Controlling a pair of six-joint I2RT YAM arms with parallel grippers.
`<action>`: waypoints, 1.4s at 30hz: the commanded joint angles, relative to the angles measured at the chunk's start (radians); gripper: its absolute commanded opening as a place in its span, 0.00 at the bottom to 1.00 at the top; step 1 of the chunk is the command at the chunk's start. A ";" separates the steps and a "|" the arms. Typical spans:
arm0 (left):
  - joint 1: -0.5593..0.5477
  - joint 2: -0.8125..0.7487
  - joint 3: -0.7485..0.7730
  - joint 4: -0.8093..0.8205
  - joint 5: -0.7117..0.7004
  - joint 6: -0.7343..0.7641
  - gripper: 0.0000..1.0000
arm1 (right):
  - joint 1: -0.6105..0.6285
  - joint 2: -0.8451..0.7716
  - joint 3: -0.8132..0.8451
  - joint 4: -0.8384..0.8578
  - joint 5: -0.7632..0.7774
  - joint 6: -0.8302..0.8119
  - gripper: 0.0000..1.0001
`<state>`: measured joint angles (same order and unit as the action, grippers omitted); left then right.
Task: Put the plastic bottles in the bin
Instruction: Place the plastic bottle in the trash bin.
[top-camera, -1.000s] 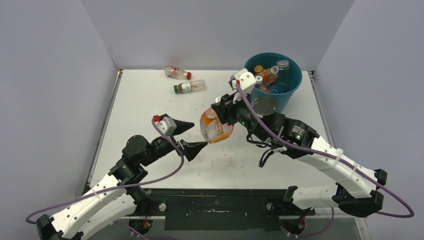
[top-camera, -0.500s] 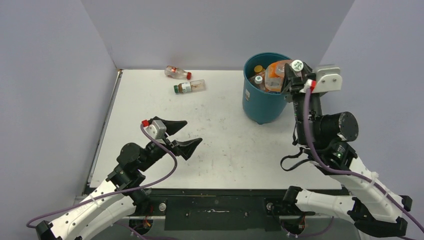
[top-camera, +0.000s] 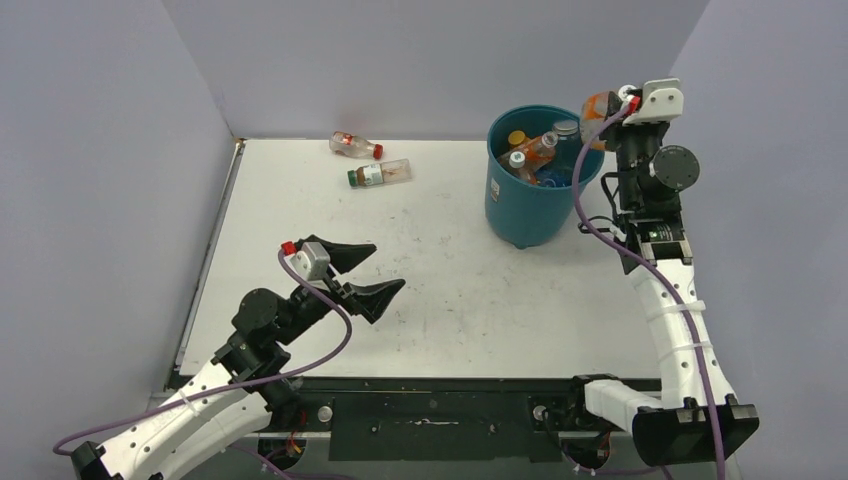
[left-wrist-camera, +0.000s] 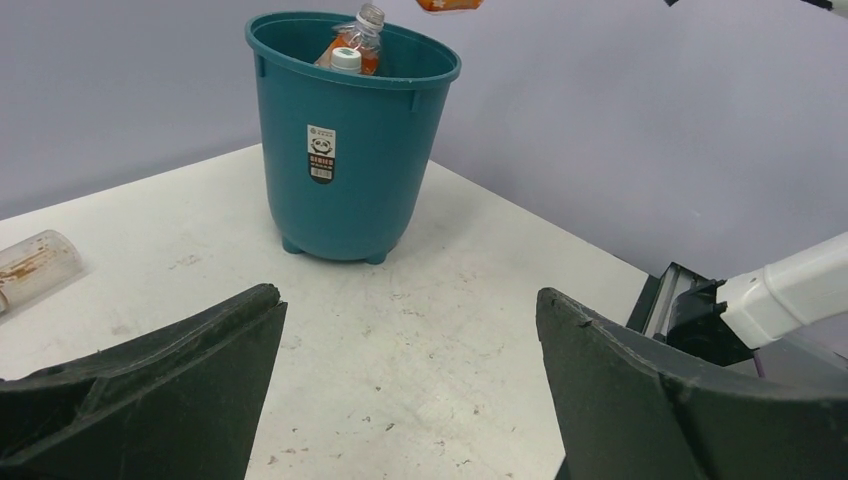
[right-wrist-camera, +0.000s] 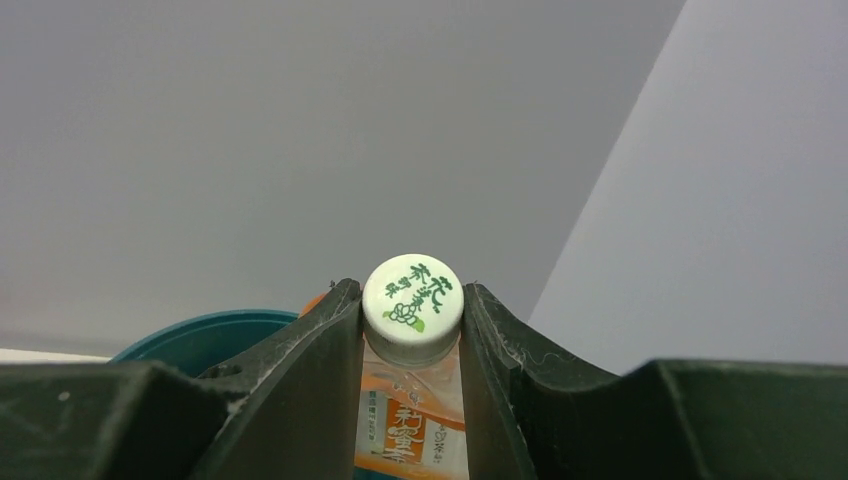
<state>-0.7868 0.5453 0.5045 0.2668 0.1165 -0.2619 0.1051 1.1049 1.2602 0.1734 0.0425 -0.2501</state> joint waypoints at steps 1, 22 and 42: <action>-0.006 0.001 0.002 0.066 0.024 -0.023 0.96 | -0.041 0.028 0.018 0.109 -0.274 0.130 0.05; -0.008 0.039 -0.003 0.097 0.061 -0.046 0.96 | -0.180 0.060 -0.103 0.058 -0.612 0.292 0.05; -0.008 0.037 -0.006 0.104 0.068 -0.060 0.96 | -0.169 -0.035 -0.437 0.089 -0.520 0.365 0.05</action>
<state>-0.7906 0.5858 0.4942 0.3046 0.1692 -0.3111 -0.0834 1.0908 0.8860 0.3141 -0.4831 0.0727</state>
